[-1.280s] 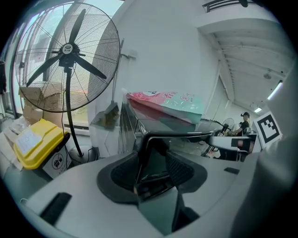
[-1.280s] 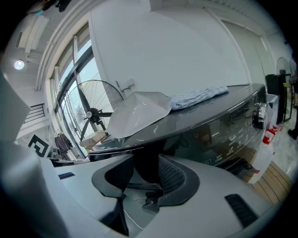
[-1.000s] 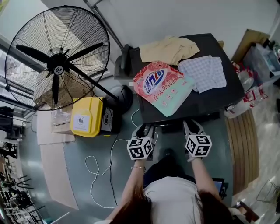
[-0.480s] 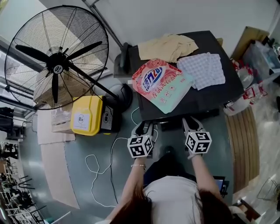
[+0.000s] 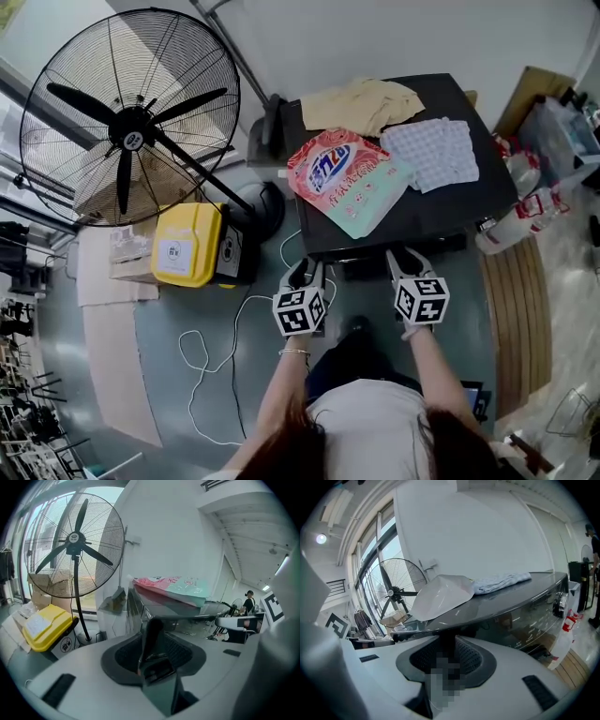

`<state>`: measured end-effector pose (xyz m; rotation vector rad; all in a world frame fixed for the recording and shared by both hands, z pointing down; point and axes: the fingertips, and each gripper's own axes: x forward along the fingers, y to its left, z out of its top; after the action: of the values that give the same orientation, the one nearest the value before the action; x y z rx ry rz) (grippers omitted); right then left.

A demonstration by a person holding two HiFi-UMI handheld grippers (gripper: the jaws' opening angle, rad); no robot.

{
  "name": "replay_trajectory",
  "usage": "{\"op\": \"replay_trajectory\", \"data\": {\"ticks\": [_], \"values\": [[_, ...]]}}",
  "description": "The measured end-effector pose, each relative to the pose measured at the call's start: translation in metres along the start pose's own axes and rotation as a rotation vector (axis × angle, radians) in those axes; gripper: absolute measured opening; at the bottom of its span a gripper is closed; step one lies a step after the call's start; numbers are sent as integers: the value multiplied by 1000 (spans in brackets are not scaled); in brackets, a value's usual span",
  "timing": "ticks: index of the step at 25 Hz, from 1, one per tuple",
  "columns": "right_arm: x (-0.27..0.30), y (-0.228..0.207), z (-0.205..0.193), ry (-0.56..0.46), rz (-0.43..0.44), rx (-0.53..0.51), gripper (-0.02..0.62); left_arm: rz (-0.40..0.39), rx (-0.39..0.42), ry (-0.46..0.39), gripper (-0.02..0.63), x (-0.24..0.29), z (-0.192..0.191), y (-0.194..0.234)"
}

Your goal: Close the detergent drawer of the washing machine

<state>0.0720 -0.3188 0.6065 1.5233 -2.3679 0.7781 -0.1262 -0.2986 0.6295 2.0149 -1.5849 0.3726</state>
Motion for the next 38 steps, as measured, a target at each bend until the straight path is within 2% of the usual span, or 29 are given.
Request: {"op": "replay_trajectory", "data": {"ticks": [7, 13, 18, 27, 38], "values": [[-16, 19, 8, -29, 25, -55, 124, 0, 6, -54, 140, -24, 10, 1], [-37, 42, 15, -47, 62, -190, 103, -5, 46, -115, 93, -53, 26, -7], [-59, 58, 26, -77, 87, -256, 83, -10, 81, -165, 58, -78, 39, -17], [-107, 85, 47, -162, 170, -248, 49, -44, 148, -247, 28, -127, 59, -52], [-171, 107, 76, -261, 199, -305, 37, -54, 218, -313, 18, -187, 77, -93]]}}
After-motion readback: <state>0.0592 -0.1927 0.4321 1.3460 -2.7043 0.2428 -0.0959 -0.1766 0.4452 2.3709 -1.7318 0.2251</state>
